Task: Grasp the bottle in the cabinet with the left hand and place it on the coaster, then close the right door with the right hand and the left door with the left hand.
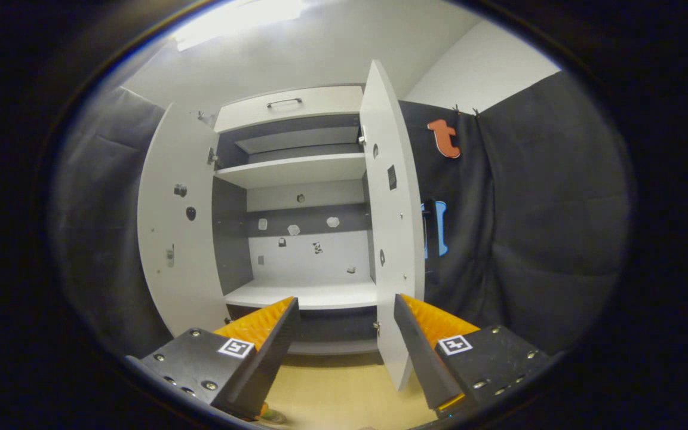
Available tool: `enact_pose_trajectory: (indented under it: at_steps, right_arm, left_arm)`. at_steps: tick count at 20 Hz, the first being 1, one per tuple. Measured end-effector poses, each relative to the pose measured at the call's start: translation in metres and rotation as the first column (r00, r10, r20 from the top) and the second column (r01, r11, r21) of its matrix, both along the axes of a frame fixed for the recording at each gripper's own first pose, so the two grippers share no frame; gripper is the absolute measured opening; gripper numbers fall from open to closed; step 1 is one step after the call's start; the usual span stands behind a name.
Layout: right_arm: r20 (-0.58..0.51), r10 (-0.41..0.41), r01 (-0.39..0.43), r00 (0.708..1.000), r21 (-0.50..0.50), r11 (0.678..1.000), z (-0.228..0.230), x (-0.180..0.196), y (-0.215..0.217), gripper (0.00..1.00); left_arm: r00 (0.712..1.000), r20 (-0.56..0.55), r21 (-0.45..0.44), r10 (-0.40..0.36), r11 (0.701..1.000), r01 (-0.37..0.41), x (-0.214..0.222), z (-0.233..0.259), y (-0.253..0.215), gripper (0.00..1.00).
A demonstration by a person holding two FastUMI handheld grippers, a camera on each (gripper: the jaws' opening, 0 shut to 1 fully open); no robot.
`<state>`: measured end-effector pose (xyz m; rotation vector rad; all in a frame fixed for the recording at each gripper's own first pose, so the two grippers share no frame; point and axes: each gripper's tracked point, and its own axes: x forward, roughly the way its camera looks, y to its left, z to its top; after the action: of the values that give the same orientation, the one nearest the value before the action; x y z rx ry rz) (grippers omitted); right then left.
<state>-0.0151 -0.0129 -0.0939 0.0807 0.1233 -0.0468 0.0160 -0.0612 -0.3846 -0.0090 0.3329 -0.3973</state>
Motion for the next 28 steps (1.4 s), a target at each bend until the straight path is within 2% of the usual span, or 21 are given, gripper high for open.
enact_pose_trajectory:
  at_steps: [5,9,15,18,19,20,21,23,26,28]
  right_arm:
    - [0.055,-0.058,0.056,0.997,0.043,0.998,0.015,-0.014,-0.036,0.96]
    - [0.091,-0.102,0.099,0.991,0.039,0.994,0.025,-0.022,-0.074,0.96]
    - [0.106,-0.135,0.137,0.985,-0.010,0.990,0.036,-0.024,-0.134,0.94]
    - [0.094,-0.148,0.155,0.985,-0.076,0.985,0.033,-0.016,-0.166,0.94]
    - [0.084,-0.153,0.160,0.985,-0.090,0.983,0.032,-0.010,-0.176,0.94]
    - [0.082,-0.160,0.167,0.984,-0.092,0.982,0.032,-0.005,-0.184,0.94]
    - [0.072,-0.152,0.158,0.986,-0.077,0.984,0.030,0.000,-0.190,0.96]
    - [0.062,-0.137,0.140,0.989,-0.043,0.989,0.028,0.014,-0.198,0.95]
    - [0.039,-0.155,0.158,0.987,-0.088,0.984,0.019,0.041,-0.221,0.94]
    - [0.024,-0.130,0.132,0.991,-0.127,0.983,0.018,0.060,-0.226,0.96]
  left_arm:
    - [1.000,0.012,-0.047,0.006,0.999,-0.005,-0.001,0.042,-0.004,0.86]
    - [0.997,0.069,-0.015,0.023,1.000,-0.022,0.007,0.086,-0.003,0.86]
    - [0.975,0.212,-0.048,0.070,0.997,-0.061,0.012,0.199,-0.008,0.87]
    - [0.953,0.276,-0.083,0.123,0.991,-0.104,0.010,0.254,-0.007,0.89]
    - [0.949,0.283,-0.096,0.142,0.988,-0.119,0.008,0.268,-0.006,0.95]
    - [0.945,0.285,-0.108,0.158,0.985,-0.132,0.006,0.280,-0.004,0.96]
    - [0.942,0.286,-0.116,0.175,0.982,-0.147,0.004,0.289,-0.001,0.96]
    - [0.934,0.291,-0.116,0.208,0.977,-0.181,0.000,0.306,0.011,0.95]
    - [0.922,0.316,-0.102,0.224,0.974,-0.202,-0.011,0.326,0.029,0.96]
    - [0.914,0.316,-0.081,0.254,0.967,-0.241,-0.018,0.329,0.049,0.95]
